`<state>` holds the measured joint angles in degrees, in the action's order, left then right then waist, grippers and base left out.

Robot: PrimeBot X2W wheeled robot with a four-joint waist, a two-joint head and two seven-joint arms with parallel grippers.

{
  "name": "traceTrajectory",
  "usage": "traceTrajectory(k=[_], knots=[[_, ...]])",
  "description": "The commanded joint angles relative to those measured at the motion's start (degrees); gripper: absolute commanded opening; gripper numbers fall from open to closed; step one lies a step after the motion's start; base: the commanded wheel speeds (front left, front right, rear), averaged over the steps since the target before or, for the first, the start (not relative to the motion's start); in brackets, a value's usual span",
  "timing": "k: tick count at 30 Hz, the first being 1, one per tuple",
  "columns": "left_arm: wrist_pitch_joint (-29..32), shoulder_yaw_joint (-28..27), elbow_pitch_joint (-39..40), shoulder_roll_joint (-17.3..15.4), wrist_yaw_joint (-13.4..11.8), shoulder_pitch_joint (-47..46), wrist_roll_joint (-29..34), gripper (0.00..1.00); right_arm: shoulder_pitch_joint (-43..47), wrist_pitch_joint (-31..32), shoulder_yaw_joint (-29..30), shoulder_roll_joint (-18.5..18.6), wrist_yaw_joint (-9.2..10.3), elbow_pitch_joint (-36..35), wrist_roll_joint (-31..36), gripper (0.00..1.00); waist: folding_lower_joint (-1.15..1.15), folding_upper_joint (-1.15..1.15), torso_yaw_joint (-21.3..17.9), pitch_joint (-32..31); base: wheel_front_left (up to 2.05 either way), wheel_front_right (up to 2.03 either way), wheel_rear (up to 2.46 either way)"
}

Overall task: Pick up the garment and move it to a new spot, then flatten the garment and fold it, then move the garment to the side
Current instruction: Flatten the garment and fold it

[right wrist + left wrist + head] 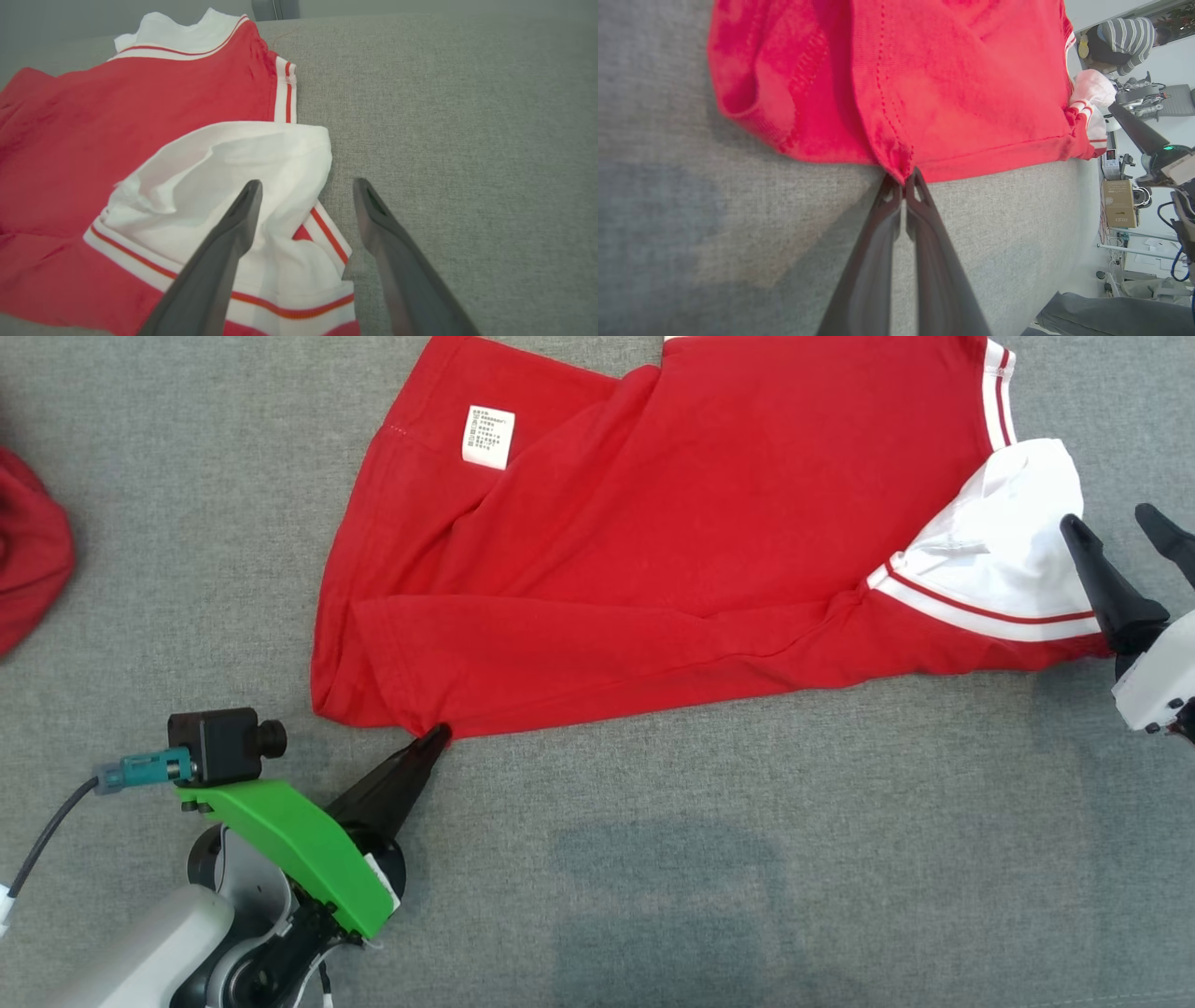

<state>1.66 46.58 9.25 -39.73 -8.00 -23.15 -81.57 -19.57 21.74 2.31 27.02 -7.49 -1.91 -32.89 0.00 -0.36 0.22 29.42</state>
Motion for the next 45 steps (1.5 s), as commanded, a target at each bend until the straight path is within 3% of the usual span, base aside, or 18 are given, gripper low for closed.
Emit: traceTrajectory(k=[1, 15, 16, 17, 18, 21, 23, 31, 36, 45], knots=[[-0.27, -0.34, 0.31, -0.36, 0.38, -0.63, 0.19, 0.0, -0.85, 1.03, -0.54, 0.08, -0.01, 0.45, 0.92, 1.0, 0.0, 0.36, 0.32, 0.34, 0.0, 0.0, 0.0], [-0.01, -1.06, 1.68, -0.31, 0.18, -2.47, 1.08, 0.0, -9.15, 1.18, -2.24, -1.74, -0.01, 9.96, 3.78, 1.0, 0.0, 0.36, 2.64, 2.93, 0.0, 0.0, 0.0], [-0.06, -1.08, 1.7, -0.33, 0.18, -2.39, 1.09, 0.0, -9.46, 0.66, -2.36, -1.92, -0.01, 10.35, 3.55, 0.94, 0.0, 0.36, 2.73, 2.95, 0.0, 0.0, 0.0], [-0.13, -1.1, 1.69, -0.34, 0.18, -2.29, 1.06, 0.0, -9.66, 0.14, -2.53, -1.95, -0.01, 10.66, 3.32, 0.64, 0.0, 0.36, 2.79, 2.91, 0.0, 0.0, 0.0], [-0.21, -1.13, 1.66, -0.38, 0.15, -2.14, 1.05, 0.0, -9.88, -0.45, -2.65, -1.82, -0.01, 10.92, 3.3, 0.48, 0.0, 0.36, 2.81, 2.84, 0.0, 0.0, 0.0], [-0.45, -1.21, 1.53, -0.55, 0.0, -1.49, 0.86, 0.0, -10.11, -2.12, -3.08, -1.31, 0.0, 11.04, 2.49, 0.13, 0.0, 0.36, 2.66, 2.28, 0.0, 0.0, 0.0], [-0.63, -1.36, 1.63, -0.7, -0.14, -1.1, 0.54, 0.0, -9.6, -2.79, -3.52, -0.98, 0.0, 10.57, 1.35, 0.0, 0.0, 0.36, 2.35, 1.74, 0.0, 0.0, 0.0], [-2.6, -3.32, 6.11, -2.97, -0.27, 0.37, 0.69, 0.0, -6.7, -5.66, -1.03, 0.64, 0.0, 5.0, -1.72, 0.0, 0.0, 0.36, 1.05, -0.31, 0.0, 0.0, 0.0], [-4.35, -7.16, 15.8, -7.12, -0.75, 1.7, -0.92, 0.0, -5.56, -6.6, 3.81, 1.18, -0.01, -4.74, -7.24, 0.0, 0.0, 0.36, 0.57, -1.9, 0.0, 0.0, 0.0], [-4.81, -16.24, 32.86, -14.86, -3.27, 1.47, -6.1, 0.0, -7.76, -2.59, 15.4, 0.58, -0.01, -19.41, -16.3, 0.0, 0.0, 0.36, 0.04, -6.33, 0.0, 0.0, 0.0]])
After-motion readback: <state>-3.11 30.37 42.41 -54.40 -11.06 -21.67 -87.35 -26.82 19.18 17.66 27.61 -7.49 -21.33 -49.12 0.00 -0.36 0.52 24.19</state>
